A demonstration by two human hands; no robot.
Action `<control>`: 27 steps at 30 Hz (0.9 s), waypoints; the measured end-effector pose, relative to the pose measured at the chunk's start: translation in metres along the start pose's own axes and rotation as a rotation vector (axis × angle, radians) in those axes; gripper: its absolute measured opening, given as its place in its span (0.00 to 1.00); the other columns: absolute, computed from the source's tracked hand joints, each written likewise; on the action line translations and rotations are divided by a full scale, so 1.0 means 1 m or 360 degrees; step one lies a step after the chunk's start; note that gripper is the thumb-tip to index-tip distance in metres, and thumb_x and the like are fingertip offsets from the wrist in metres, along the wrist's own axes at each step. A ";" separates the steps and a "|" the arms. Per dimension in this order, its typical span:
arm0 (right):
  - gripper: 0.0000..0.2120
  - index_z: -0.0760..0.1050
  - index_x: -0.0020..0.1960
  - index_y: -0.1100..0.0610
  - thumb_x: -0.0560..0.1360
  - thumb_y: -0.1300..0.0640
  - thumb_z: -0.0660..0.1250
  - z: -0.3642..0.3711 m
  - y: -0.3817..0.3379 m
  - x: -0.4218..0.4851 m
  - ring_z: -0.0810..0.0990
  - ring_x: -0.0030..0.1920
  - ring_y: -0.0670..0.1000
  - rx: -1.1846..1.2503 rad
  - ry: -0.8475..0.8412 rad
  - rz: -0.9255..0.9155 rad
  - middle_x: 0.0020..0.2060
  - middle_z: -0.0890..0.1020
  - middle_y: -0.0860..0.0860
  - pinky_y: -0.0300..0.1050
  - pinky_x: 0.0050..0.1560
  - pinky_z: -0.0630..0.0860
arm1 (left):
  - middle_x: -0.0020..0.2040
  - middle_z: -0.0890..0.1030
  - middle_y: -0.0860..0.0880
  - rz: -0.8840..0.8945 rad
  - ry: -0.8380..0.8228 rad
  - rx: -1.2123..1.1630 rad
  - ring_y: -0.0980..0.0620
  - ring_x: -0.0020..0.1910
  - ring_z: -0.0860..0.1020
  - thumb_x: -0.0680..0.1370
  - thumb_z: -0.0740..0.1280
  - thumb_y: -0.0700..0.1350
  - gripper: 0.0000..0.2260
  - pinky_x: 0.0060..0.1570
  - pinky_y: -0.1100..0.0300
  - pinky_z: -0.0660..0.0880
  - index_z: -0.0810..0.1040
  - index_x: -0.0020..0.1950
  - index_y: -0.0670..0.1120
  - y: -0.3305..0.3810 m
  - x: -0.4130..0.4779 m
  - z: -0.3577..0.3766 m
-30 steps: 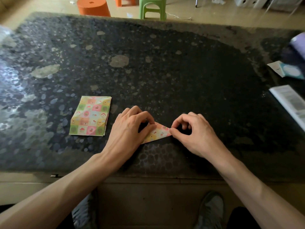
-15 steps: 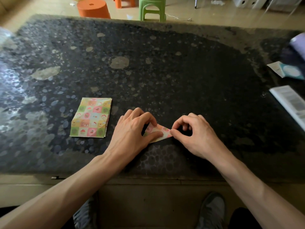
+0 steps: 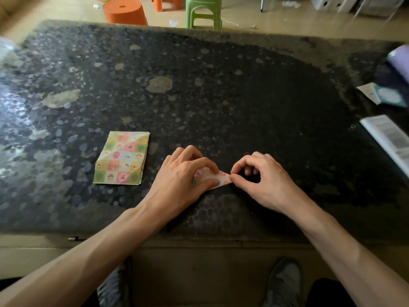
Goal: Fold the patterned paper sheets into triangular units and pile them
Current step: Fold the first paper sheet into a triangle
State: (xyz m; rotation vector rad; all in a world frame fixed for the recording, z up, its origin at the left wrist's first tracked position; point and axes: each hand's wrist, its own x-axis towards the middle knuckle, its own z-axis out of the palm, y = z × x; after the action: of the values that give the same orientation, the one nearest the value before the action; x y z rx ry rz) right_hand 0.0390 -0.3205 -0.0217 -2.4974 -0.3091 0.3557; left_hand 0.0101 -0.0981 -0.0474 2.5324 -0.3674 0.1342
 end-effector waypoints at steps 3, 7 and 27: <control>0.07 0.81 0.49 0.40 0.76 0.52 0.75 -0.012 0.007 0.000 0.75 0.50 0.41 0.0067 -0.0125 -0.0064 0.45 0.79 0.41 0.38 0.49 0.71 | 0.54 0.72 0.58 -0.0013 -0.0002 -0.0002 0.56 0.56 0.71 0.76 0.68 0.63 0.13 0.58 0.55 0.70 0.82 0.57 0.61 -0.001 0.000 0.001; 0.11 0.83 0.50 0.40 0.75 0.56 0.74 -0.017 0.009 0.001 0.77 0.50 0.41 0.0085 -0.0192 -0.0056 0.46 0.80 0.41 0.36 0.49 0.71 | 0.55 0.72 0.59 -0.0022 -0.0019 -0.0003 0.57 0.56 0.70 0.76 0.69 0.63 0.12 0.59 0.55 0.70 0.82 0.57 0.62 -0.001 0.001 0.000; 0.10 0.81 0.47 0.42 0.75 0.57 0.76 -0.009 0.001 0.002 0.79 0.46 0.43 0.0163 -0.0039 0.0132 0.41 0.81 0.43 0.34 0.43 0.70 | 0.55 0.72 0.58 -0.0020 -0.0032 -0.0001 0.57 0.57 0.70 0.75 0.70 0.63 0.13 0.59 0.56 0.70 0.82 0.57 0.62 -0.003 0.003 0.000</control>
State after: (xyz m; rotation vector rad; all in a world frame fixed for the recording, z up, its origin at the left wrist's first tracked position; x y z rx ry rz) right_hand 0.0444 -0.3254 -0.0152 -2.4118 -0.1922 0.4253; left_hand 0.0135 -0.0967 -0.0487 2.5365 -0.3594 0.1041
